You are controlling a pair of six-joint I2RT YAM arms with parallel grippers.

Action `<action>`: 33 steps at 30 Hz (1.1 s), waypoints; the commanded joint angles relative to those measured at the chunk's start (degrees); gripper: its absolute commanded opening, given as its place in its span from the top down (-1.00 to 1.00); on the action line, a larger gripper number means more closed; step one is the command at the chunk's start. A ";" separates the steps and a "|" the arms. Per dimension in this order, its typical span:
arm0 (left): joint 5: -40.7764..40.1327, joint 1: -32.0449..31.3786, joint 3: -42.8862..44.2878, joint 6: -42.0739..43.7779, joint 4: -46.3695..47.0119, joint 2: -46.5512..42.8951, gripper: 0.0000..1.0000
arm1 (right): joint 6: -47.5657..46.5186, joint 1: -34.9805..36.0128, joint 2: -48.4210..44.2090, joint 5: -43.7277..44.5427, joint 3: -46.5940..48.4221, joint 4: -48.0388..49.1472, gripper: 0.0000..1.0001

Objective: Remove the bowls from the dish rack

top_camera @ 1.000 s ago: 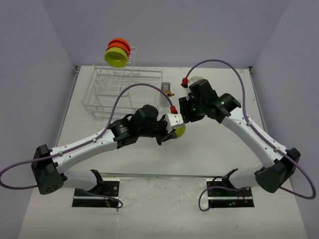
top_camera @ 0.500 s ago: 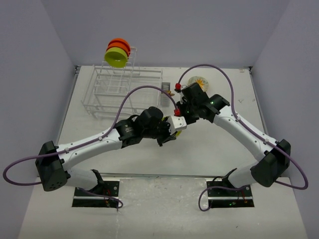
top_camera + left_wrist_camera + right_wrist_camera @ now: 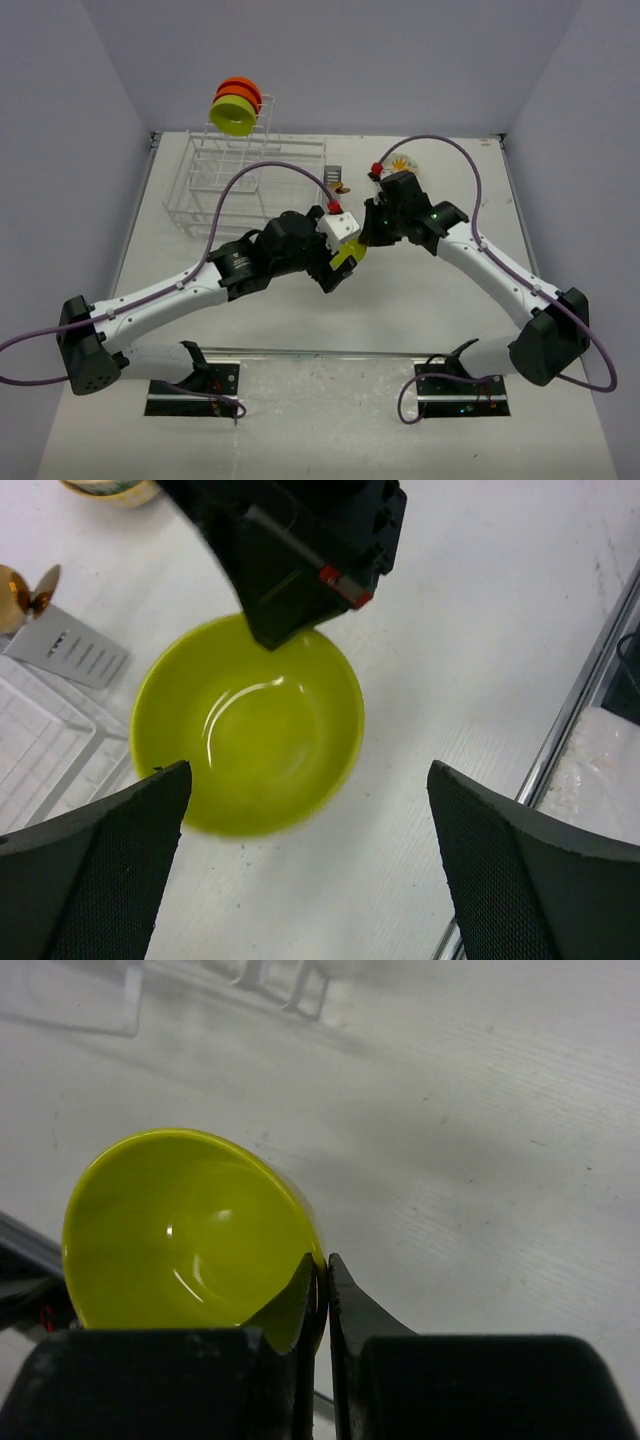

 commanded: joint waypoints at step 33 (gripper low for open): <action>-41.66 1.62 -8.80 -24.12 -12.96 -35.48 -1.00 | 21.85 -47.11 30.13 8.91 12.13 15.05 1.00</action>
